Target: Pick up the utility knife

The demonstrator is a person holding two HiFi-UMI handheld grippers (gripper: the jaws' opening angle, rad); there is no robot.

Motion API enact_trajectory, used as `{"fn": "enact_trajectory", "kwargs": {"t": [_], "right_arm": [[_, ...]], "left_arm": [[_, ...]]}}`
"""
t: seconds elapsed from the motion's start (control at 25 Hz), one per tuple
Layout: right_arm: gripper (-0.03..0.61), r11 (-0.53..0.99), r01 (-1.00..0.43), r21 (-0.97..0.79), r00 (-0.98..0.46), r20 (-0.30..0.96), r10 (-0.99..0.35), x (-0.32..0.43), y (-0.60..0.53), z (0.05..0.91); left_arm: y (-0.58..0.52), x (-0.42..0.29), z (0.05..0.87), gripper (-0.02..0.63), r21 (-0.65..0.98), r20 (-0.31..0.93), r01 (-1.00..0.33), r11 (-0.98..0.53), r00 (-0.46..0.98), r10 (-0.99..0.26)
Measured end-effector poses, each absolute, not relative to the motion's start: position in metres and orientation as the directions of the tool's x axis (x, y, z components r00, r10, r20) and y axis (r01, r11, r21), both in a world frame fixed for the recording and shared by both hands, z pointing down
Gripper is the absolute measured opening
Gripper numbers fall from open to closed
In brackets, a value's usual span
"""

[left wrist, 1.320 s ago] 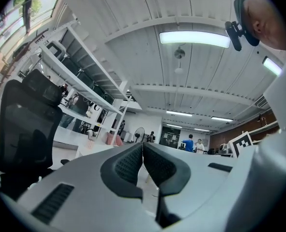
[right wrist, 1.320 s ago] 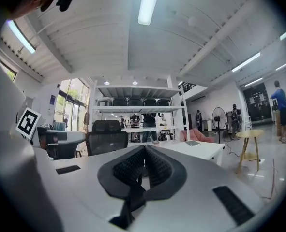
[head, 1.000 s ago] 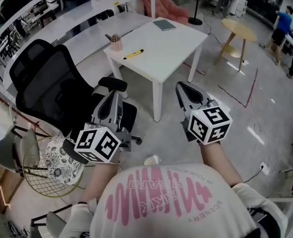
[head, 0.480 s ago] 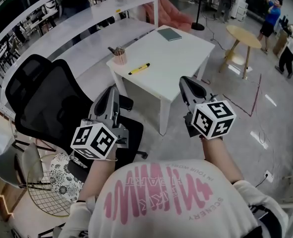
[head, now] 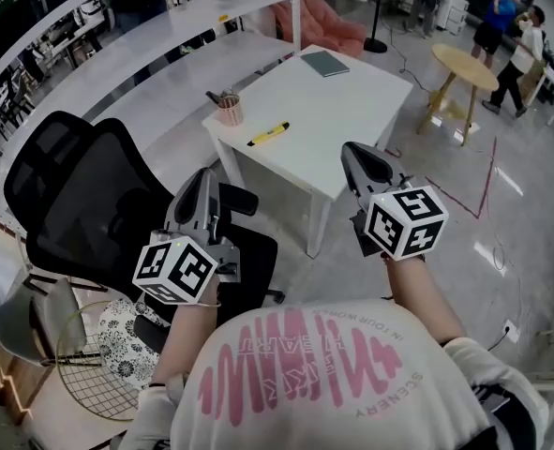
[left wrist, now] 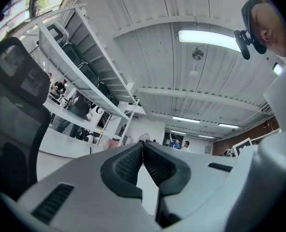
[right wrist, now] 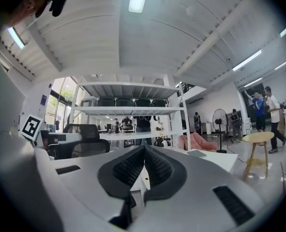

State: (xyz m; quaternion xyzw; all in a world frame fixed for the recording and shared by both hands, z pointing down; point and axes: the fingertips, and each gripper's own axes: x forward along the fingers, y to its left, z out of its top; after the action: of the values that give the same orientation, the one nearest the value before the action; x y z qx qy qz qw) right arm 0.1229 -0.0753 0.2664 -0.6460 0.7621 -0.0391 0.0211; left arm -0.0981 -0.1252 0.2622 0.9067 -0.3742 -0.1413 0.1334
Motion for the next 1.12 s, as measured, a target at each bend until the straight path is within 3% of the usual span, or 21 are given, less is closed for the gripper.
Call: {"fn": "enact_trajectory", "kwargs": {"t": [0.48, 1.12], "right_arm": [[0.015, 0.211, -0.973, -0.088, -0.221, 0.118, -0.968, 0.106, -0.117, 0.302], [0.015, 0.303, -0.946, -0.118, -0.315, 0.094, -0.945, 0.128, -0.247, 0.307]], "left_arm": [[-0.147, -0.098, 0.303, 0.025, 0.412, -0.076, -0.649, -0.640, 0.675, -0.734], [-0.252, -0.094, 0.299, 0.025, 0.424, -0.073, -0.719, -0.551, 0.579, -0.812]]}}
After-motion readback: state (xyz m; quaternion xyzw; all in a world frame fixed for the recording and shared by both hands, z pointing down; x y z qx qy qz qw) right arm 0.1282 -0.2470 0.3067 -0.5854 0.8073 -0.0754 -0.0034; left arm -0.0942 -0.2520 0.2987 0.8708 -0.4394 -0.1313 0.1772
